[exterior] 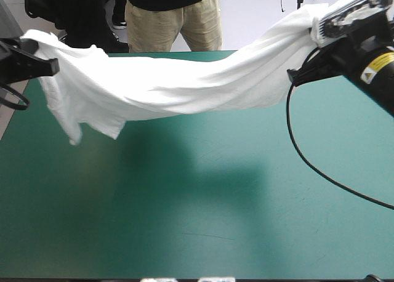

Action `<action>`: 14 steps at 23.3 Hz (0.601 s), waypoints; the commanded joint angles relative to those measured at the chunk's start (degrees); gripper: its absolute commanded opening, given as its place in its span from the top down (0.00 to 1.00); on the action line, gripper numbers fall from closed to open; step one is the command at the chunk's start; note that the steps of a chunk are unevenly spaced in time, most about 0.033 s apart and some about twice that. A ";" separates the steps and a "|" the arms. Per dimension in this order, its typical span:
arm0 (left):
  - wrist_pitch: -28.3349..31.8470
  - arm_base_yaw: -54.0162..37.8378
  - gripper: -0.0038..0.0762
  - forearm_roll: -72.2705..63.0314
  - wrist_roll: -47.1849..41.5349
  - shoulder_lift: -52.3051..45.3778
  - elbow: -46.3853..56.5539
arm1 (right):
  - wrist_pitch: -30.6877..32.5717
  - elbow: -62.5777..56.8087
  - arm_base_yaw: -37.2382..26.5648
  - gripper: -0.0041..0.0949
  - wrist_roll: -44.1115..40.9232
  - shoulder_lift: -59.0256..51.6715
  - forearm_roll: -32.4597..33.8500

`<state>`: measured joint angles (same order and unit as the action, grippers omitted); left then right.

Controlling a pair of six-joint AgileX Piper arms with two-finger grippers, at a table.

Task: Fold the cloth

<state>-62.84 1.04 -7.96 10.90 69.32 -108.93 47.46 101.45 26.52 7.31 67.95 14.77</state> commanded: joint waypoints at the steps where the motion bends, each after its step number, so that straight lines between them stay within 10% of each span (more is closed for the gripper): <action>1: 3.43 0.11 0.97 -1.77 0.56 -1.25 -9.87 | -2.22 7.88 -0.19 0.98 4.63 -1.99 -1.71; 14: -6.90 0.11 0.97 -0.49 1.32 -2.88 -24.95 | 24.10 26.22 -0.19 0.98 7.31 -2.52 -7.51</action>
<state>-70.46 1.04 -8.67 12.36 65.80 -135.68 71.65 129.12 26.52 16.14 65.06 6.75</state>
